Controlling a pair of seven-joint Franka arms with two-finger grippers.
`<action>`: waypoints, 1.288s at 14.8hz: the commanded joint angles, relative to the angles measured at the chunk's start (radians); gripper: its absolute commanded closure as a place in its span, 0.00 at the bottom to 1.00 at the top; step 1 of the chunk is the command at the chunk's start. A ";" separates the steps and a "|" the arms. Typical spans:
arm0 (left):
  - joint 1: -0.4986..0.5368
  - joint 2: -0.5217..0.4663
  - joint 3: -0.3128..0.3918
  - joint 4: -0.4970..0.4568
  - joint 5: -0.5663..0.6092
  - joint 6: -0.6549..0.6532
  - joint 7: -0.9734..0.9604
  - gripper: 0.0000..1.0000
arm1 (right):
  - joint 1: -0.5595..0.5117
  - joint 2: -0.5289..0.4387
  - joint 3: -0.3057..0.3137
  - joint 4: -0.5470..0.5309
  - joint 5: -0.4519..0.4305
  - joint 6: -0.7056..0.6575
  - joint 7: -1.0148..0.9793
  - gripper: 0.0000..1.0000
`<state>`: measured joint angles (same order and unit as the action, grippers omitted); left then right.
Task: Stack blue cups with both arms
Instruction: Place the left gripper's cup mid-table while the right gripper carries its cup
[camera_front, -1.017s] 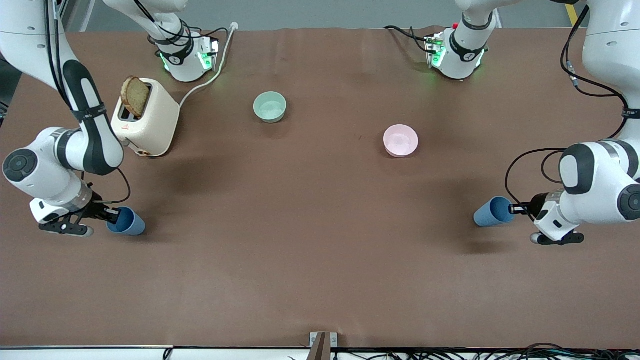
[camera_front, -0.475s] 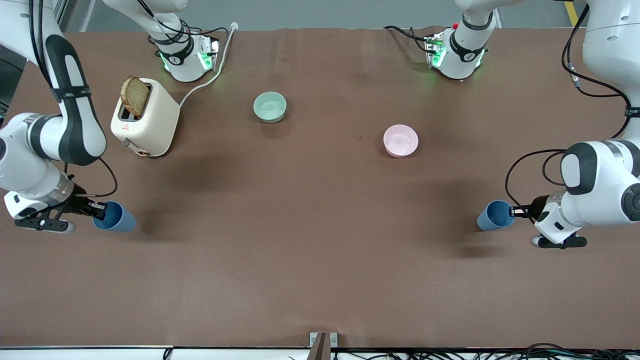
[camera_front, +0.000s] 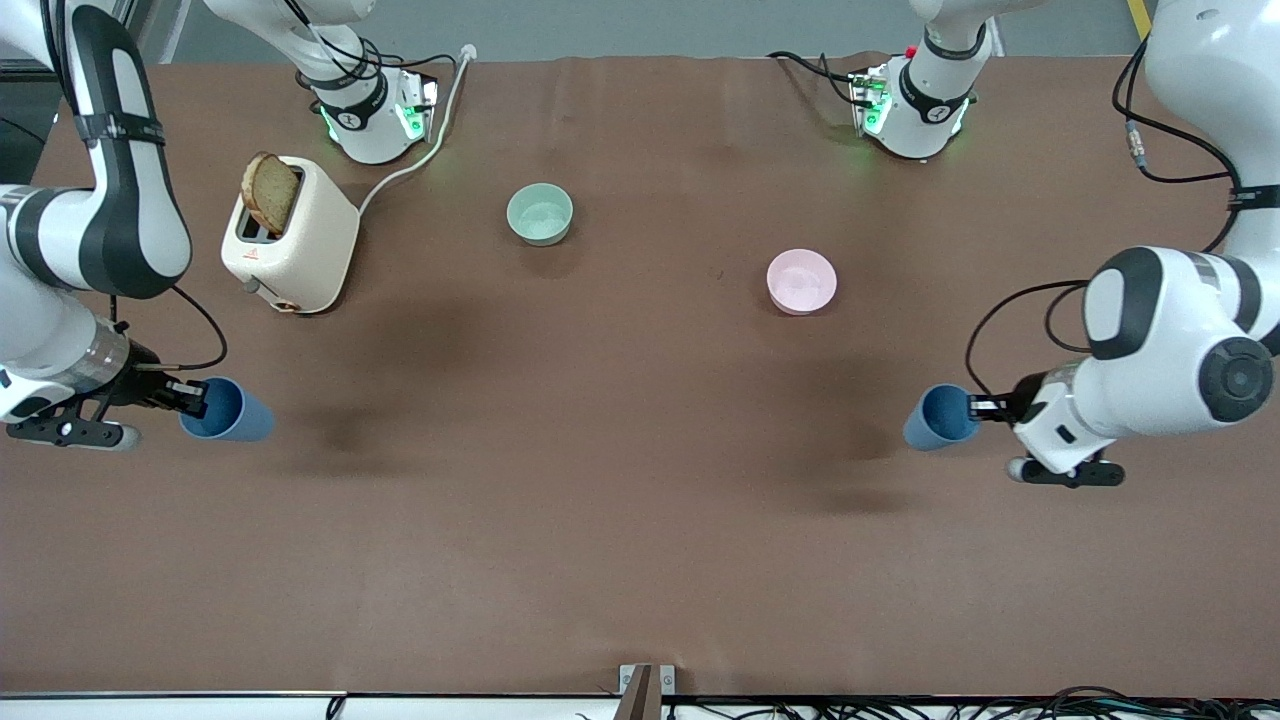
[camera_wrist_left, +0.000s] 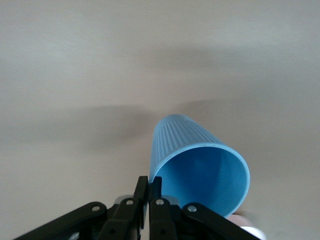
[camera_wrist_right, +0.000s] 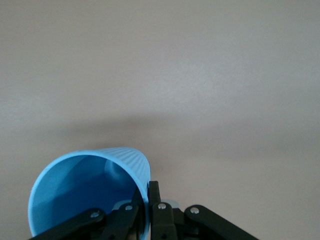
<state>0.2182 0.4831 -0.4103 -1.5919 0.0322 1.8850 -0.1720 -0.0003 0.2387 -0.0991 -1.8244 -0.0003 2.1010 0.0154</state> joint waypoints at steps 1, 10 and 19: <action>-0.066 0.003 -0.054 0.009 0.011 -0.009 -0.192 1.00 | 0.023 -0.013 -0.002 0.019 0.013 -0.039 0.044 0.95; -0.408 0.156 -0.050 0.167 0.011 0.043 -0.699 1.00 | 0.150 -0.048 -0.002 0.026 0.011 -0.079 0.256 0.95; -0.517 0.268 -0.045 0.168 0.012 0.233 -0.820 0.98 | 0.315 -0.042 -0.002 0.048 0.011 -0.081 0.460 0.95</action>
<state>-0.2910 0.7350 -0.4623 -1.4529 0.0322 2.1193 -0.9786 0.2752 0.2097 -0.0946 -1.7749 0.0000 2.0311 0.4280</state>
